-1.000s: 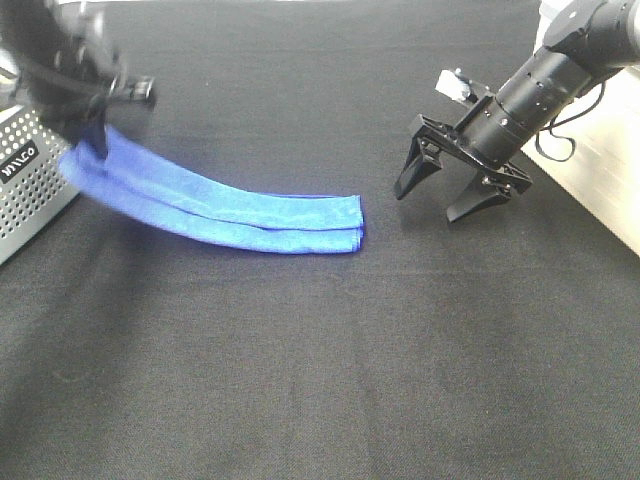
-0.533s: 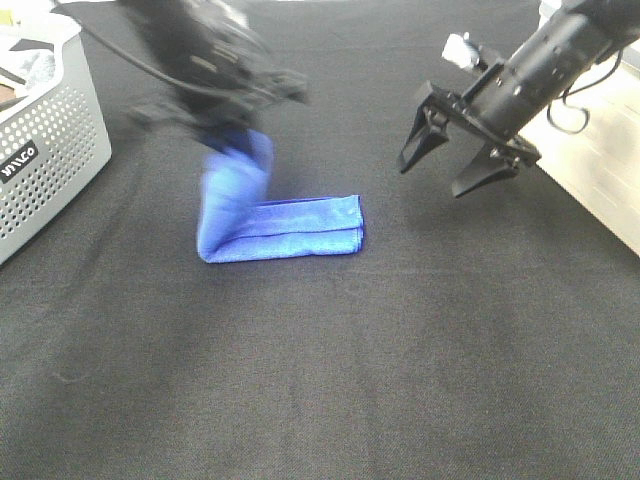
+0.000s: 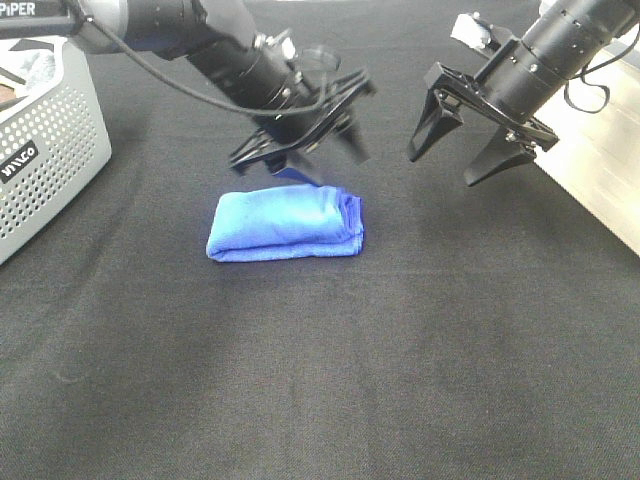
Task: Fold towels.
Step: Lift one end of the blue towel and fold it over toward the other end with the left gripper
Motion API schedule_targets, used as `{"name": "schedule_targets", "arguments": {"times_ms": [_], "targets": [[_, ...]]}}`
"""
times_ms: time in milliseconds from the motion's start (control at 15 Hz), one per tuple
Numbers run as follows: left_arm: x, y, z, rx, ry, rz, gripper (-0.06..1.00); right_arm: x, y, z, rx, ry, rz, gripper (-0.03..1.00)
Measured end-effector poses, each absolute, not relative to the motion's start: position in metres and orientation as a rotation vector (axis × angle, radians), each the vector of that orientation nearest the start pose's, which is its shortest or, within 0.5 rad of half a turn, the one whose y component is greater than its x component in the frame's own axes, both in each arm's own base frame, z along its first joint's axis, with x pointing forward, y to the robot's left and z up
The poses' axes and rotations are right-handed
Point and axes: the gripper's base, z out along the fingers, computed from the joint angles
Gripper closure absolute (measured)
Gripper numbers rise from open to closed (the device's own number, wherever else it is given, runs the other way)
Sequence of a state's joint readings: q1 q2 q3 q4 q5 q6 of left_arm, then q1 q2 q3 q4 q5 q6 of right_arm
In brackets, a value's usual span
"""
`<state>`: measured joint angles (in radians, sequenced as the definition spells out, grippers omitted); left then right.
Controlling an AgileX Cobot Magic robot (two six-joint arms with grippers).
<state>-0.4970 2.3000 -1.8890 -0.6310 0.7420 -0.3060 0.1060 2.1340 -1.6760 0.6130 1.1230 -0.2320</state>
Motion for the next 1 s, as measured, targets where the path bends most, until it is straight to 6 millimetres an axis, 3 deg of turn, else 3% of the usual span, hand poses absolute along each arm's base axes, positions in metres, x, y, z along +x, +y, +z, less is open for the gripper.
{"name": "schedule_targets", "arguments": {"times_ms": [200, 400, 600, 800, 867, 1000], "targets": [[0.435, -0.271, 0.190, -0.177, 2.687, -0.980, 0.29, 0.430, 0.094, 0.195, -0.119, 2.910, 0.850, 0.19], [0.454, -0.230, 0.220, -0.189, 2.590, -0.919, 0.29, 0.430, 0.104, 0.198, -0.132, 2.870, 0.947, 0.19], [0.469, -0.181, 0.242, -0.222, 2.524, -0.804, 0.29, 0.422, 0.151, 0.203, -0.257, 2.793, 1.062, 0.19], [0.473, -0.159, 0.239, -0.237, 2.569, -0.745, 0.29, 0.415, 0.200, 0.199, -0.300, 2.703, 1.192, 0.19], [0.472, -0.156, 0.238, -0.233, 2.584, -0.732, 0.29, 0.415, 0.215, 0.182, -0.282, 2.680, 1.309, 0.19], [0.471, -0.156, 0.238, -0.228, 2.600, -0.730, 0.29, 0.421, 0.223, 0.152, -0.205, 2.666, 1.447, 0.19]]}}
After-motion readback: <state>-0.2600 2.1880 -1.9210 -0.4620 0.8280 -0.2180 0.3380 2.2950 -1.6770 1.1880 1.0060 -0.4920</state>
